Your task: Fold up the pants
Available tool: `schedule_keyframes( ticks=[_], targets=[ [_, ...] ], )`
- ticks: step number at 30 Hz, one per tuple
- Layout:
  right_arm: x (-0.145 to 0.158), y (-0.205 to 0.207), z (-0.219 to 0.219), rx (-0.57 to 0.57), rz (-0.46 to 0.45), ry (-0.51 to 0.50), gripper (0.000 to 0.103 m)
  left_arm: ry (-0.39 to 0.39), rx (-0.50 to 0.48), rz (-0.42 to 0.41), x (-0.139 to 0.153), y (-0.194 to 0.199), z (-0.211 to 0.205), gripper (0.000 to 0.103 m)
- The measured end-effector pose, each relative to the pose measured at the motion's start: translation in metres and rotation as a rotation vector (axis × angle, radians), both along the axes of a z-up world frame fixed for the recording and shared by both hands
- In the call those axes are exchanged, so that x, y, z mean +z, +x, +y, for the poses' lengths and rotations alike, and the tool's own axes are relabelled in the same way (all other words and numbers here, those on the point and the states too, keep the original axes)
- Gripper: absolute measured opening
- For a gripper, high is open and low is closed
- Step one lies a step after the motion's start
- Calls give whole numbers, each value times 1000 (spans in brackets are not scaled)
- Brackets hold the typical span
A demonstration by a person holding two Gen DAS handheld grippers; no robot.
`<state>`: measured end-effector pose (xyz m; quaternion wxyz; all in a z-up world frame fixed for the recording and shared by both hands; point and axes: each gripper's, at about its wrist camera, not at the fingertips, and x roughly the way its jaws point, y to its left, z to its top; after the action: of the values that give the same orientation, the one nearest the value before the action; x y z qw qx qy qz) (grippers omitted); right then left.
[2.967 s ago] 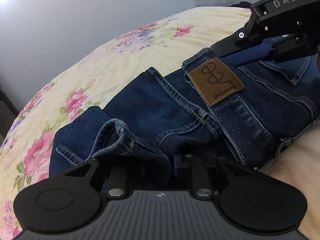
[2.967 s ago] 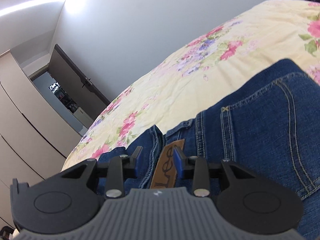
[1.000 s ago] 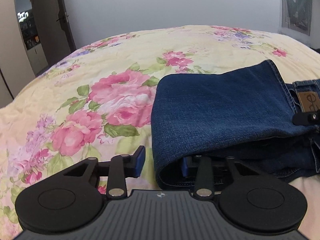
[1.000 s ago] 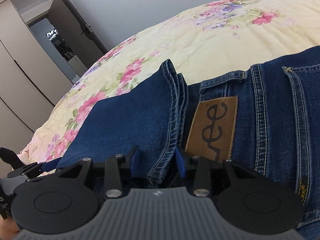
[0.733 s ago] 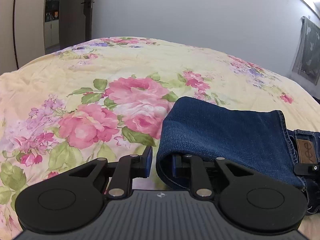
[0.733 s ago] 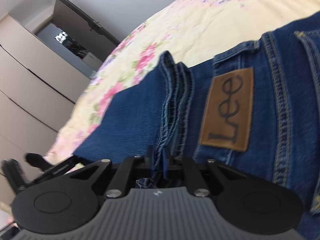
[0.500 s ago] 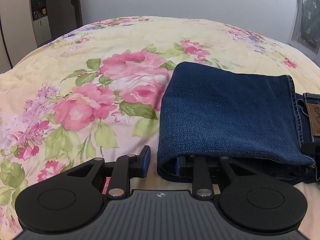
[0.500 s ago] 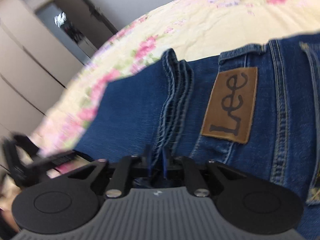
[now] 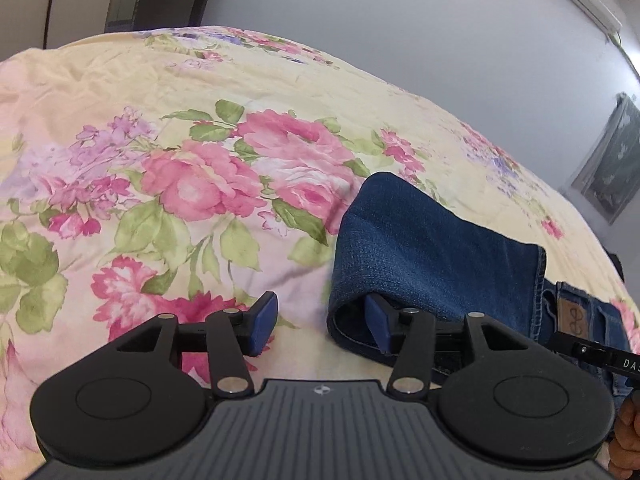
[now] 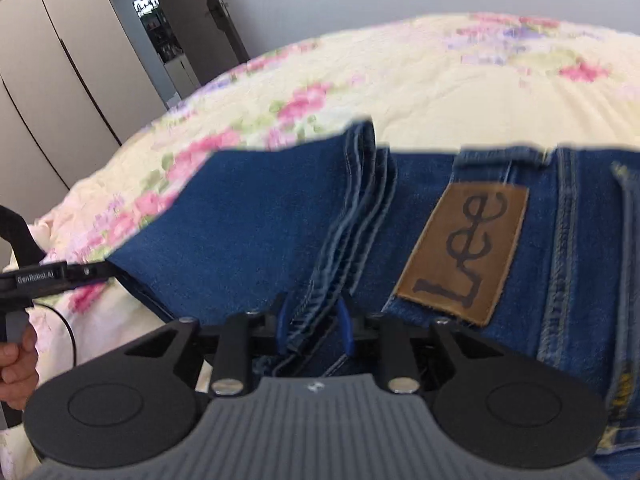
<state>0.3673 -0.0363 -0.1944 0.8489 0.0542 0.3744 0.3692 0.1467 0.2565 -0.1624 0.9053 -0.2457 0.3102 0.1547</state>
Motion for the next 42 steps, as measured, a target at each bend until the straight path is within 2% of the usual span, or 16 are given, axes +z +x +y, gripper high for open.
schedule_keyframes(
  ticks=[3,8,12,17,20,22,25,29,34,38,42],
  targets=[
    [15,-1,-18,-31,-33,22,24,-11,-6,-14,4,-2,-5,64],
    [24,-5,-42,-102,-50,-12,26,-34,-18,-23,12,2,-10,76],
    [26,-12,-59,-128,-24,24,26,-143,-12,-8,7,11,-4,85],
    [23,-31,-62,-91,-42,30,26,-285,31,-8,-8,25,5,86],
    [22,-33,-56,-66,-70,55,26,-351,74,-9,-14,36,9,88],
    [21,-37,-47,-16,-126,60,26,-380,96,-4,-17,41,9,88],
    [19,-48,-28,89,-221,37,26,-373,116,1,-18,46,6,90],
    [10,-51,0,137,-242,-16,25,-334,118,10,-17,49,1,90],
    [-12,-43,14,148,-182,-65,25,-321,106,13,-17,50,1,90],
    [-19,-37,13,137,-137,-67,26,-323,108,16,-18,52,1,90],
    [-24,-35,13,125,-108,-91,33,-318,110,24,-19,55,0,90]
  ],
)
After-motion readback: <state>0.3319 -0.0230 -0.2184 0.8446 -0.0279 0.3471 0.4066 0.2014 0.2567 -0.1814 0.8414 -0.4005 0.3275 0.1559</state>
